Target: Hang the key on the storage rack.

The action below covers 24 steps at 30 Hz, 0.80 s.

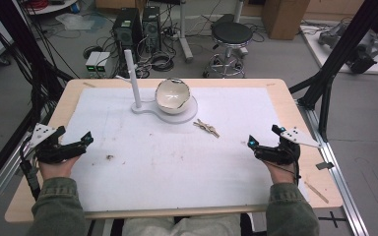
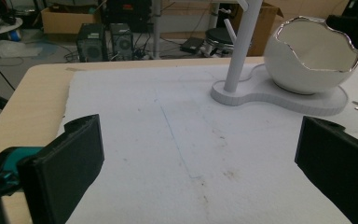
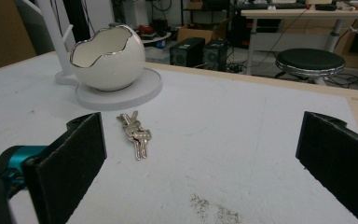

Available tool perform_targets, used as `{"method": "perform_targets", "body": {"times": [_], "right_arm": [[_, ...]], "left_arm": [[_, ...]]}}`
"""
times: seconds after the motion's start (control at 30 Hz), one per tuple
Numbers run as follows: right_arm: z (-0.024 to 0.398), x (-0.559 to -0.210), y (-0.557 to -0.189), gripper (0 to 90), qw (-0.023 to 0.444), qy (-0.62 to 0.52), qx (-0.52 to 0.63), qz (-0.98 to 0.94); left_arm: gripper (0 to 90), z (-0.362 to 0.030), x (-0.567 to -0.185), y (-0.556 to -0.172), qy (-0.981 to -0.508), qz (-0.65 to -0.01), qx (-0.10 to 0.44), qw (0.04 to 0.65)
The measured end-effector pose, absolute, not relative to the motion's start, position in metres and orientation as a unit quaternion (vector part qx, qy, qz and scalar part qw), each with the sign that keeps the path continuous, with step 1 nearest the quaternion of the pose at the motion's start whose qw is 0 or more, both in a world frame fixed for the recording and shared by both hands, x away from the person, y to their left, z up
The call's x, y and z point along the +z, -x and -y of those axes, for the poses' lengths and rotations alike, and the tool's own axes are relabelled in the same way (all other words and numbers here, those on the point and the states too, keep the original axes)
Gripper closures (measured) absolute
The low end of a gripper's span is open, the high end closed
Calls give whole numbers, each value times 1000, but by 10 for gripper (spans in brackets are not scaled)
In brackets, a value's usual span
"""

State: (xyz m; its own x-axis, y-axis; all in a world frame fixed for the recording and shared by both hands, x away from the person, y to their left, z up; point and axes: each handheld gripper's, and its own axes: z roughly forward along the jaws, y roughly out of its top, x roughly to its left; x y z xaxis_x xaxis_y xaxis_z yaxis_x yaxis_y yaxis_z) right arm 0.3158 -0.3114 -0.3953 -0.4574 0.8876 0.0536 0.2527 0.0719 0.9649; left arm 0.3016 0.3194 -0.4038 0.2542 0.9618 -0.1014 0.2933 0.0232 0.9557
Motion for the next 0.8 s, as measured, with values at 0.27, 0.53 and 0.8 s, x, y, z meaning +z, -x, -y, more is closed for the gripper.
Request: {"method": "perform_targets", "body": {"times": [0.27, 0.53, 0.8], "right_arm": [[309, -397, -318, 6, 293, -429, 524, -675], [303, -400, -318, 5, 287, -425, 516, -686], [296, -402, -319, 6, 290, -416, 506, -698]], "left_arm": [[17, -319, -407, -304, -618, -514, 332, 494], [17, -317, -408, -305, -623, -510, 329, 493], [17, -319, -408, -306, -621, -512, 330, 494]]}}
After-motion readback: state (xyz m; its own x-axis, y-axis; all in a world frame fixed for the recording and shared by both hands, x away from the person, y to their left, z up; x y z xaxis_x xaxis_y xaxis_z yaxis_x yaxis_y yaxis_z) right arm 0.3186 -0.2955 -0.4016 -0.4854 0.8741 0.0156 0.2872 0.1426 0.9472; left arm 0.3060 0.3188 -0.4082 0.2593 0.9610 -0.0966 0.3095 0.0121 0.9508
